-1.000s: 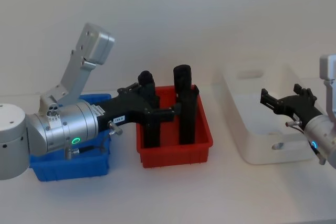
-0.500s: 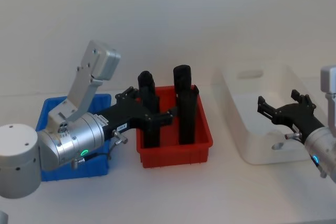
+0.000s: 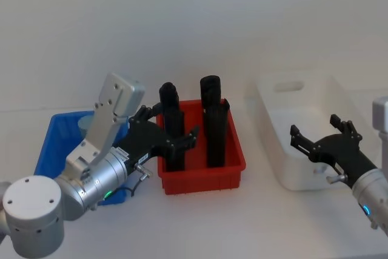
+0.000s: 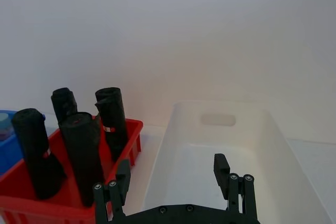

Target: Pick the cotton swabs from the blue box and place them into the white box.

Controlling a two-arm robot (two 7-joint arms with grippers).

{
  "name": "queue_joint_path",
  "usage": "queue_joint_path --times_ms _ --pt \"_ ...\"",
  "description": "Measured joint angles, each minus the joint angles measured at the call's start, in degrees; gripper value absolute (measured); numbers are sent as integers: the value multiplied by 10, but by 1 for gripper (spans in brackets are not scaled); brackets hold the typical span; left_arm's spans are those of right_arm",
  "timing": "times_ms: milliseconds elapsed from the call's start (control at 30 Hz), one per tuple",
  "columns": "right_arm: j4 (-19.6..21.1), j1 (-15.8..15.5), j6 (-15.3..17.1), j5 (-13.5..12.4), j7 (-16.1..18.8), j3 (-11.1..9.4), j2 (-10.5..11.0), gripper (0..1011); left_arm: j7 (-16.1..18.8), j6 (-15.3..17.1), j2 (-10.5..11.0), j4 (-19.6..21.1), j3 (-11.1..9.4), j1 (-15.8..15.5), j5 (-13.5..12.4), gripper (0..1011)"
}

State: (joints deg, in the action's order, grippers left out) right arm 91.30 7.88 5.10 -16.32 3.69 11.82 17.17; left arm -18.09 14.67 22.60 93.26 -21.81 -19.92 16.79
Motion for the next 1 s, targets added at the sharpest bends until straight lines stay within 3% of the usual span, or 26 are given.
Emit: queue_joint_path --times_ms 467,767,1000 --pt "85 -74 -27 -1 1 10 19 1001 110 -87 -5 -1 -27 40 -33 999" --pt "99 -87 -32 -1 1 12 22 1001 164 -130 -7 -1 -40 60 -50 999" --pt "99 -87 -32 -1 1 11 22 1001 174 -139 -7 -1 -42 64 -53 1000"
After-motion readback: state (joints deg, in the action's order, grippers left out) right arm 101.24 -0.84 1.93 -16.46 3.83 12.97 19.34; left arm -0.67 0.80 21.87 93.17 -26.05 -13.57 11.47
